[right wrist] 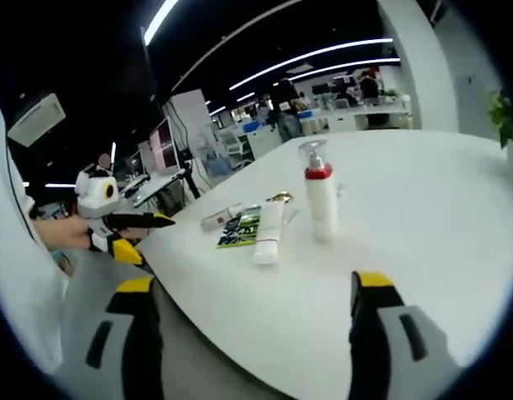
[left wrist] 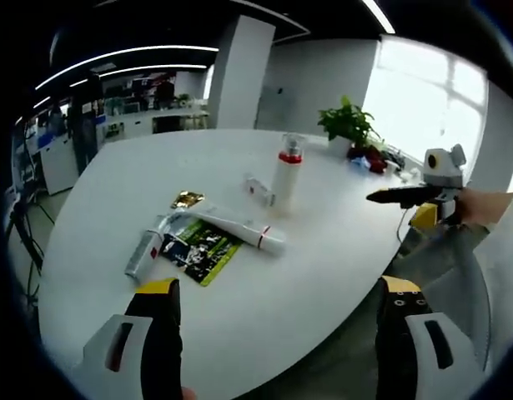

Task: Arrange the skincare products in the storage area until every visible bottle or jar stands upright without overlapping.

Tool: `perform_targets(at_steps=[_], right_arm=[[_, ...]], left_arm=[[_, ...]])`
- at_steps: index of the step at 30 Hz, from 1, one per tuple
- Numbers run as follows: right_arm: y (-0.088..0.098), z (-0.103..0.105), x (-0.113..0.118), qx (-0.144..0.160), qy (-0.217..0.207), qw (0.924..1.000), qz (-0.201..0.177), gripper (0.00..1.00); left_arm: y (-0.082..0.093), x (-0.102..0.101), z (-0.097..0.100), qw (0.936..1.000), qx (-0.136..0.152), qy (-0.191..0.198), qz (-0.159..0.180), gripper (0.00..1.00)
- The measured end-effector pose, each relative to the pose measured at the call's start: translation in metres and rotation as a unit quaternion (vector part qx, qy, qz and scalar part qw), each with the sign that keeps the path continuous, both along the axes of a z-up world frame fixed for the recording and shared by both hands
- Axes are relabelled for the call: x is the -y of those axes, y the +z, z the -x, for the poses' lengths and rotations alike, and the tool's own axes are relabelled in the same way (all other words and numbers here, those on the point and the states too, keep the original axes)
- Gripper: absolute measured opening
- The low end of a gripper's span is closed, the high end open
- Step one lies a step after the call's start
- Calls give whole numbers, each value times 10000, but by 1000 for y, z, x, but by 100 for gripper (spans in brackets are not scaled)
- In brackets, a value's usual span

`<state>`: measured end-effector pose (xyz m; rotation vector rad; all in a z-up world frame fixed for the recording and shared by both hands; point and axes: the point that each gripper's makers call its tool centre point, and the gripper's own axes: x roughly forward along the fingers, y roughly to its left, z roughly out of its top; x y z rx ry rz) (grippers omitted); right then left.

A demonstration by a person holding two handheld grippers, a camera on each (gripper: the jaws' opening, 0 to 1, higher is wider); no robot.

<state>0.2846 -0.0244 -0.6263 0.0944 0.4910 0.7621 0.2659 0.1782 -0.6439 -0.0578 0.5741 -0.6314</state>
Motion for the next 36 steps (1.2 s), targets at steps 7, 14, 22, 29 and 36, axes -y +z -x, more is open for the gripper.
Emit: perform_targets(at_steps=[7,14,22,29,36], right_arm=[[21,-28,6,213,-25,9997,116,90],[46,-68,16,371,-178,9991,83,86],[73,-116,35,504,-272,9979,300,83],[83,-157,48,247,-456,9981,327,79],[70,-196,54,-55,-536,9959,726,76]], left_arm=[[0,4,1,10000,24,-21,27,96],[2,1,-1,9999,48,67,129,95],[2,1,-1,9999,63,73,128,95],[3,-1,-3,9998,142,117,112,95],[2,-2,-4,9997,135,153,114,95]])
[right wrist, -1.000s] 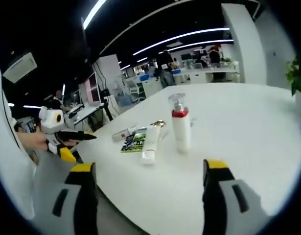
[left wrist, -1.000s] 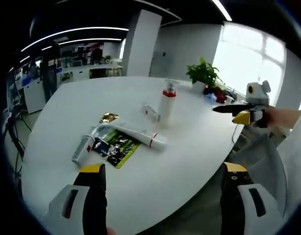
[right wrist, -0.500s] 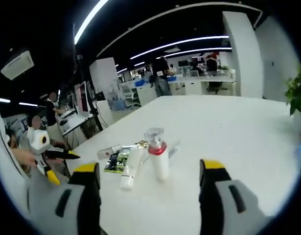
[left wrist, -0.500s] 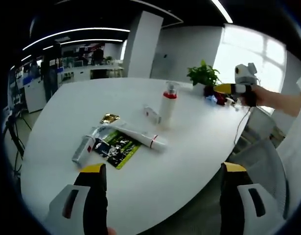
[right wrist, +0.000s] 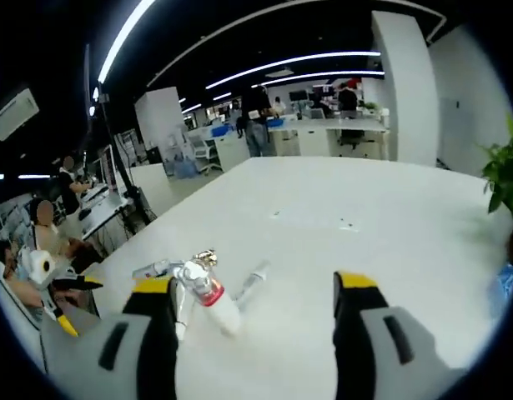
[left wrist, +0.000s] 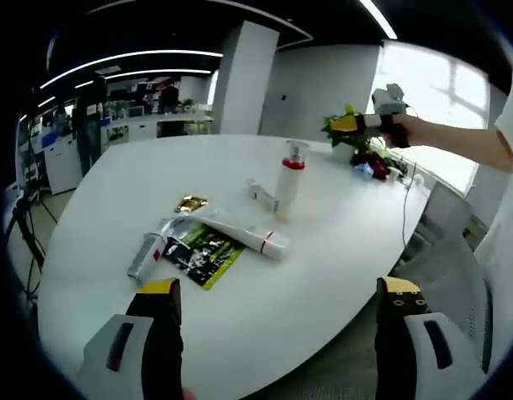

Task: Arrange the skincare products in the storage area until every visible bottle or jar stands upright without overlapping.

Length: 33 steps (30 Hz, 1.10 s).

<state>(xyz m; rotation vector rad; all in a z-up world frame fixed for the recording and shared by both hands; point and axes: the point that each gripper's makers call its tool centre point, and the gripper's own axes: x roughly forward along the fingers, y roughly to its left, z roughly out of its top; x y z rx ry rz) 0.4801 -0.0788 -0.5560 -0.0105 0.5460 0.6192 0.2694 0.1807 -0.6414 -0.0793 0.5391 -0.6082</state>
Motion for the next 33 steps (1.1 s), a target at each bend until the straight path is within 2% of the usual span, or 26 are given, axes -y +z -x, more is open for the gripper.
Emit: perform_targets(at_steps=[9,12,16,19,24,29,33], right_arm=[[-16,-47,-8,-485,-112,9988,12,72],[-29,-58,-15,-830,-96,9965,92,69],[-52,-65,-26,-1287,-30,9916,120,55],[-69,-68,-36,-1581,-4,9873,151,55],[-93,-62,-55,-1996,216,9785,478,51],[-114,-73,-66,-2247,287,9719,645,47],[-134,-77,-74,-2485,371,9643,835,46]], left_arm=[[0,-1,0,10000,4,29,8,95],[0,-2,-1,10000,5,58,12,95],[0,-3,-2,9999,-4,121,50,95],[1,-4,-3,9999,3,155,67,95],[1,-6,-4,9997,9,228,105,95],[0,-5,-3,9998,-15,172,68,95],[1,-4,-3,9997,-38,157,162,95]])
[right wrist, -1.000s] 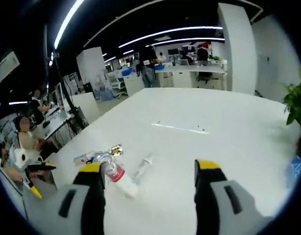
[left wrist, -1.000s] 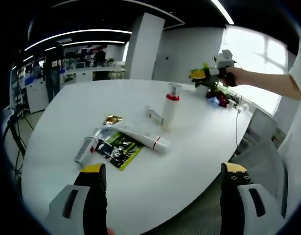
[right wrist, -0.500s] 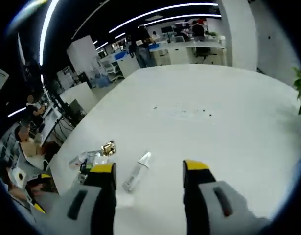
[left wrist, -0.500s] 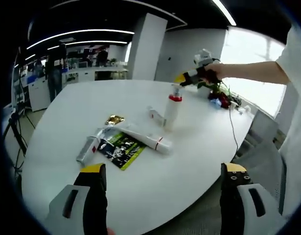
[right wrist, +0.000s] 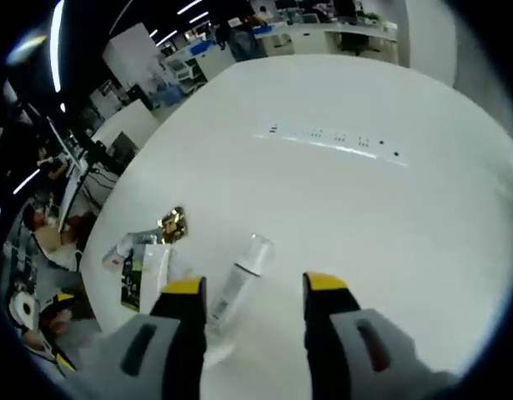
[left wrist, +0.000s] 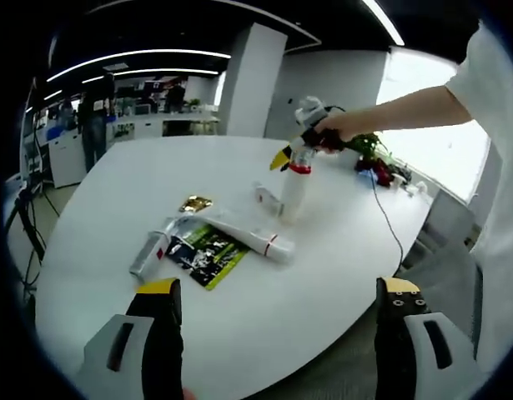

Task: Arrange the skincare products in the storage area until every visible bottle or jar stands upright without overlapping.

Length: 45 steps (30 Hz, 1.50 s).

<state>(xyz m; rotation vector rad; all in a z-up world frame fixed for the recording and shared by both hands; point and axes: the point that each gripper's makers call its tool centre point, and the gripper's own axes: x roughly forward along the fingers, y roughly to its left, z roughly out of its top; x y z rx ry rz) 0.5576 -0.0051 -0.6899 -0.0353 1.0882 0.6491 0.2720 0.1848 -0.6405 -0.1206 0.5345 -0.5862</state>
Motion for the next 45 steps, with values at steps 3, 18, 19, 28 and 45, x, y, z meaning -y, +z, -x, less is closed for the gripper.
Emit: perform_targets(at_steps=[3,18,19,28,45], right_arm=[[-11,-4,-6,-45,78,9999,107,43],[-50,2,-24,-216,1082,9890,989,32],[-51,2,-25,-226,1150,9880,1004,30],[-60,3,-15,-163,1899,9686,1597,21],[-59,7,-11,228,2058,9661,1545,18]], left_arm=[[1,-2,-1,10000,-14,56,77,95],[0,0,-1,9995,-115,21,286,95],[0,0,-1,9995,-122,27,300,95],[-2,0,-2,9994,-175,38,296,95],[-4,0,-2,9993,-228,48,295,95]])
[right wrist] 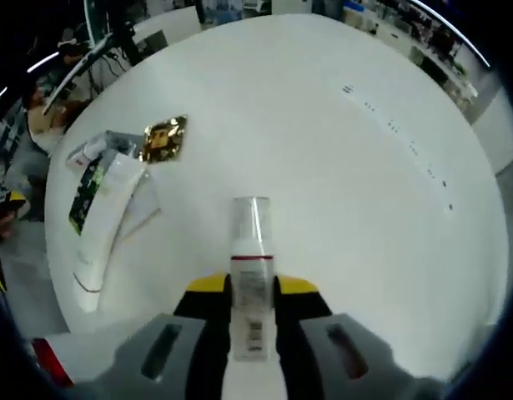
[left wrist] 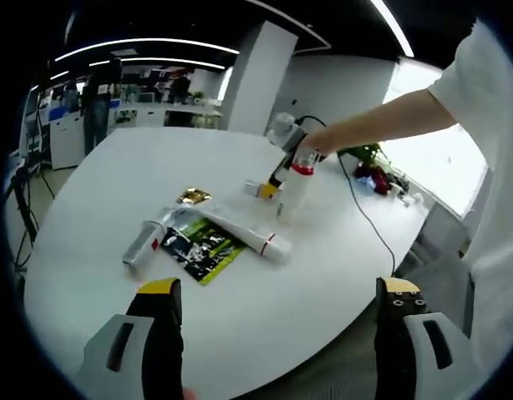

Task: Arrange the skincare products in the storage area until every visible bottle or jar stands upright without overlapping.

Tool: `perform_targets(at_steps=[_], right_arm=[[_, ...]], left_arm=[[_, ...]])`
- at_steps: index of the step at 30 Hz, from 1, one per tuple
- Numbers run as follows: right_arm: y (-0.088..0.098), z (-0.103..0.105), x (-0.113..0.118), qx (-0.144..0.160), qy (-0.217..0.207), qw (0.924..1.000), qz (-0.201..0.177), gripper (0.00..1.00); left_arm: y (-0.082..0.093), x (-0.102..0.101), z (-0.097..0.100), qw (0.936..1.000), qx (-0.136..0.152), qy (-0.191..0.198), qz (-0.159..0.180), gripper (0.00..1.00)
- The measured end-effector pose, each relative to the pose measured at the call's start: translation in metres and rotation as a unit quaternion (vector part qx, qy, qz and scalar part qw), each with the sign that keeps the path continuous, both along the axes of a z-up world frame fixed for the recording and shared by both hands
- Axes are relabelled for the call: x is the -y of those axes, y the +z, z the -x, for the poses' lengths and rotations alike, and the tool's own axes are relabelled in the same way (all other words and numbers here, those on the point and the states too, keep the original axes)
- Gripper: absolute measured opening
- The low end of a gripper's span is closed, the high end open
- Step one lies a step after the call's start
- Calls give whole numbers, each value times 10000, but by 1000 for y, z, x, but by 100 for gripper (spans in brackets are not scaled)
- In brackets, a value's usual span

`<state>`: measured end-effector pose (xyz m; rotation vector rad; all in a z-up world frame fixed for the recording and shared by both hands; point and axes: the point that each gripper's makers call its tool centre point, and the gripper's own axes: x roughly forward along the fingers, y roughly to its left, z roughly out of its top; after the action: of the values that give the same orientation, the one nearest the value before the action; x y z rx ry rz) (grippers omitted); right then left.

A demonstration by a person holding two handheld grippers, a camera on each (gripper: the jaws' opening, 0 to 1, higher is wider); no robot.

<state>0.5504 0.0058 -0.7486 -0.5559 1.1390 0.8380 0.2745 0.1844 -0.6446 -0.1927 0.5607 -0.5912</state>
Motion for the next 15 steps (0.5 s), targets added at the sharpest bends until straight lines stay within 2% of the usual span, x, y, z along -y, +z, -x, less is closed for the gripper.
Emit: perform_targets(at_steps=[5,15], right_arm=[[3,8,3,5,-102,9999,-96,18],[25,14,20,184,-568,9962,-639,18]], left_arm=[[-1,4,1,9999,-16,-118,-29,94],[1,6,1,9999,7,-161,-54,94]])
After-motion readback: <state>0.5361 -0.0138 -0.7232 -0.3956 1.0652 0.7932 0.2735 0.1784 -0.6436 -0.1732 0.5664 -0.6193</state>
